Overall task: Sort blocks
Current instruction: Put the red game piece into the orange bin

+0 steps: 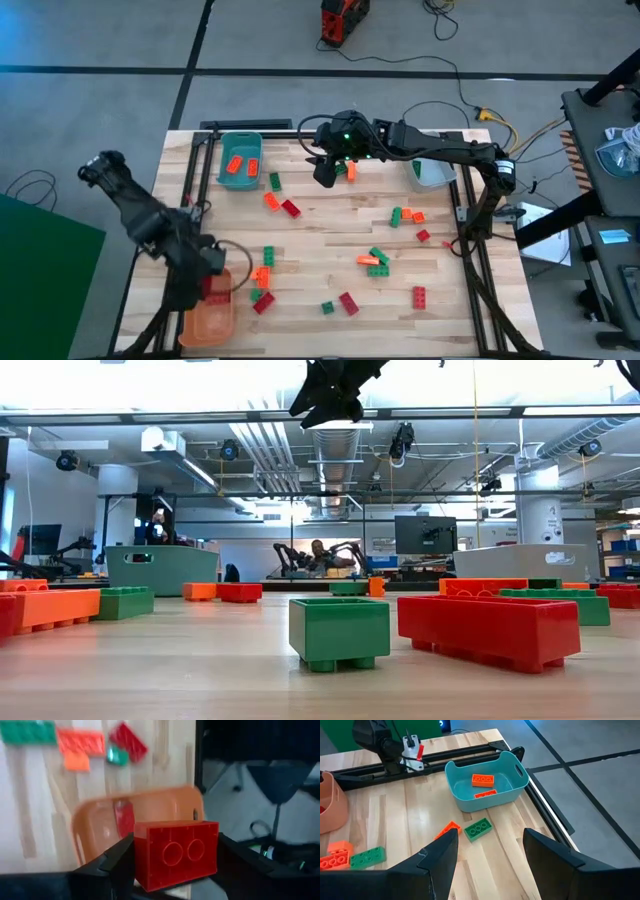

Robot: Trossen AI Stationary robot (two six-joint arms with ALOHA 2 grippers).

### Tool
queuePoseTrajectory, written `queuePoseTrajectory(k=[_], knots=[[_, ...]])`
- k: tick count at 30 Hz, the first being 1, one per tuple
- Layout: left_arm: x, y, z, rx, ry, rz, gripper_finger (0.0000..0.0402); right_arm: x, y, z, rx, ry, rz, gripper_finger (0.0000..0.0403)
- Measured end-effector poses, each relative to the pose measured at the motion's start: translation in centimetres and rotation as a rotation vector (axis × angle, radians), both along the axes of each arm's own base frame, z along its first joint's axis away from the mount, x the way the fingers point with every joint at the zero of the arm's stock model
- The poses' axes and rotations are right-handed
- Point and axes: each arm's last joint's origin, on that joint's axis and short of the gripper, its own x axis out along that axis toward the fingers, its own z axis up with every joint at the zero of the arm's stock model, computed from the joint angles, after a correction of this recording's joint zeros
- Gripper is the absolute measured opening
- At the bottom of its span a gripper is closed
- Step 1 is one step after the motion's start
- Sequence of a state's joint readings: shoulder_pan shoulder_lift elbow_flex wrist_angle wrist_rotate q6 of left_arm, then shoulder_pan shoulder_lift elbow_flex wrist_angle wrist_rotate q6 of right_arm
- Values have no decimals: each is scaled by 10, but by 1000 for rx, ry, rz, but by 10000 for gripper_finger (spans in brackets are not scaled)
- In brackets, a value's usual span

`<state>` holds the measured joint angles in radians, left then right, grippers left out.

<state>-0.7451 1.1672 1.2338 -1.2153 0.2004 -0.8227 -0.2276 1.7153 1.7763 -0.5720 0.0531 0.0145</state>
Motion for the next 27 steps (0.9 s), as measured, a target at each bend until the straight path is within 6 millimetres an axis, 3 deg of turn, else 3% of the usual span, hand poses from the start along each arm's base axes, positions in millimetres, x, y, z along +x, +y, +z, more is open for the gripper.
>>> queuePoseTrajectory(k=[7,14,20,27], knots=[[-5,-28,-47,1,22,-37,214,0,0,0,15,-5,-10,215],[-3,-34,-89,29,75,-29,214,0,0,0,23,-7,-16,216],[-3,-36,-104,53,110,0,218,0,0,0,33,-10,-22,216],[-4,-37,-107,59,146,53,258,0,0,0,59,-18,-40,217]])
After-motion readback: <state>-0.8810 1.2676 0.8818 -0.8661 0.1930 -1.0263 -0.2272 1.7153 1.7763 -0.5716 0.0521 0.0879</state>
